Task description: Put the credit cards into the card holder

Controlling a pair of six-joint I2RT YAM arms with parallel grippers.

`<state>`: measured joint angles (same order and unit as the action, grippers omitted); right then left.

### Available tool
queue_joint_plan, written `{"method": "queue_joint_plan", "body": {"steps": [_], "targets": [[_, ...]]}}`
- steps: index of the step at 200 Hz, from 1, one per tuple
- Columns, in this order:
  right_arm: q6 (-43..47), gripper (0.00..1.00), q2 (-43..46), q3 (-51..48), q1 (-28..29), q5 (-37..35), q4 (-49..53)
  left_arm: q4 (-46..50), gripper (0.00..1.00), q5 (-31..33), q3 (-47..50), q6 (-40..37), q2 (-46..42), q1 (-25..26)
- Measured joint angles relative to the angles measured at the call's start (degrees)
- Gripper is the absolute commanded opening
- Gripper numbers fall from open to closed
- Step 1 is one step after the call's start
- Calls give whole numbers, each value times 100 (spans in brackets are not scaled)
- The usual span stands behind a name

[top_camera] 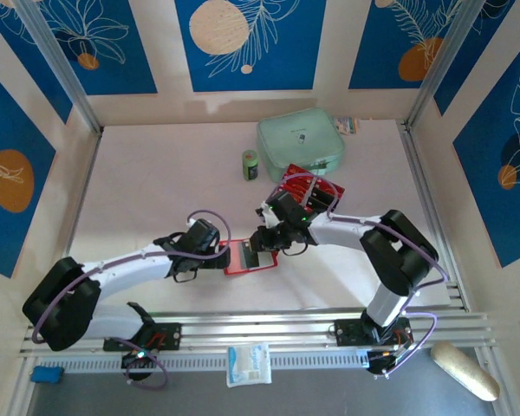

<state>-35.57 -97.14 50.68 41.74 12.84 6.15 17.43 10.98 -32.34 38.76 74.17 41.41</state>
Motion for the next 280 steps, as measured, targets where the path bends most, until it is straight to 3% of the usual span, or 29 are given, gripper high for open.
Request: {"method": "queue_joint_plan", "body": {"steps": [57,158,280], "targets": [[111,9,-332,192,149,-369,372,-44,100,52,59,-2,138,0],[107,2,-798,793,551,-345,511,-72,100,116,59,-2,203,0],[92,0,-448,793,282,-369,826,-72,100,164,133,188,92,0]]}}
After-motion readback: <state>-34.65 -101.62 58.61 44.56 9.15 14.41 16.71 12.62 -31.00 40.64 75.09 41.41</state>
